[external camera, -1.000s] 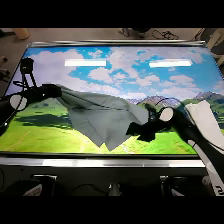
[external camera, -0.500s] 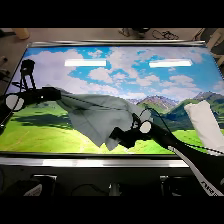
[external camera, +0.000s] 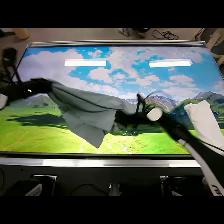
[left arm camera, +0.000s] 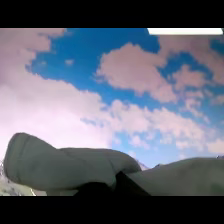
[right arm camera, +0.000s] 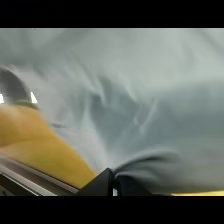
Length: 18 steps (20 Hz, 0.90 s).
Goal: Fold the shirts.
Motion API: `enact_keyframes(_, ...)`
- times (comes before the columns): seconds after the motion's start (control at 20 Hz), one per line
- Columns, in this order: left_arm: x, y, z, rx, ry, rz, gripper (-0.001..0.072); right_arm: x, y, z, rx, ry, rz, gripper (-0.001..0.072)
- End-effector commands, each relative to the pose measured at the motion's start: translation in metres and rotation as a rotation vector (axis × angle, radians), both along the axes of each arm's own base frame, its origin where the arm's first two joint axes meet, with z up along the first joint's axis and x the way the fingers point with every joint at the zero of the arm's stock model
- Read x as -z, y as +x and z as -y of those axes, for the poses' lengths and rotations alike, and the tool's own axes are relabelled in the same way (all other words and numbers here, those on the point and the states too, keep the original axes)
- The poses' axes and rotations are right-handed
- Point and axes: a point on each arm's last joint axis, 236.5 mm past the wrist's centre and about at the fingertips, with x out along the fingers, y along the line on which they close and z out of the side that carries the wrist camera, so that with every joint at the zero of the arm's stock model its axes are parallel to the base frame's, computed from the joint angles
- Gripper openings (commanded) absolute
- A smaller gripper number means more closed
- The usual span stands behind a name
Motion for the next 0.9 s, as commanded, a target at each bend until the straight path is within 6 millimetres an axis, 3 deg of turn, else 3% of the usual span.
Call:
enact_keyframes(0.0, -0.167, -0.038, -0.025, -0.052, -0.016, 0.337, 0.0033, -0.198, 0.029, 0.105, 0.016, -0.252, 0.556, 0.0019)
enact_keyframes(0.05, -0.23, -0.067, -0.032, -0.073, -0.025, 0.472, 0.0033, -0.277, 0.019, 0.139, 0.11, -0.311, 0.753, 0.0019)
enact_keyframes(0.1, -0.29, -0.107, -0.037, -0.093, -0.042, 0.61, 0.0033, -0.354, -0.007, 0.172, 0.213, -0.371, 0.944, 0.0019)
enact_keyframes(0.15, -0.336, -0.147, -0.039, -0.102, -0.053, 0.726, 0.0033, -0.409, -0.04, 0.195, 0.294, -0.408, 1.086, 0.0019)
enact_keyframes(0.2, -0.371, -0.188, -0.038, -0.103, -0.062, 0.826, 0.0032, -0.45, -0.075, 0.21, 0.363, -0.422, 1.195, 0.0019)
enact_keyframes(0.25, -0.391, -0.219, -0.036, -0.101, -0.086, 0.885, 0.0032, -0.475, -0.105, 0.218, 0.409, -0.402, 1.26, 0.0019)
enact_keyframes(0.3, -0.403, -0.246, -0.035, -0.1, -0.118, 0.916, 0.0032, -0.482, -0.122, 0.22, 0.431, -0.374, 1.266, 0.002)
enact_keyframes(0.4, -0.397, -0.266, -0.042, -0.14, -0.101, 0.889, 0.0031, -0.466, -0.13, 0.221, 0.425, -0.369, 1.187, 0.002)
enact_keyframes(0.55, -0.372, -0.25, -0.076, -0.272, 0.035, 0.789, 0.0032, -0.437, -0.113, 0.222, 0.388, -0.423, 1.079, 0.0021)
enact_keyframes(0.65, -0.343, -0.22, -0.082, -0.279, 0.096, 0.663, 0.0032, -0.411, -0.094, 0.221, 0.361, -0.447, 0.971, 0.0021)
enact_keyframes(0.75, -0.305, -0.175, -0.083, -0.246, 0.175, 0.503, 0.0032, -0.351, -0.066, 0.221, 0.289, -0.521, 0.734, 0.0021)
enact_keyframes(0.85, -0.254, -0.118, -0.086, -0.221, 0.205, 0.334, 0.0033, -0.283, -0.033, 0.225, 0.207, -0.611, 0.485, 0.0021)
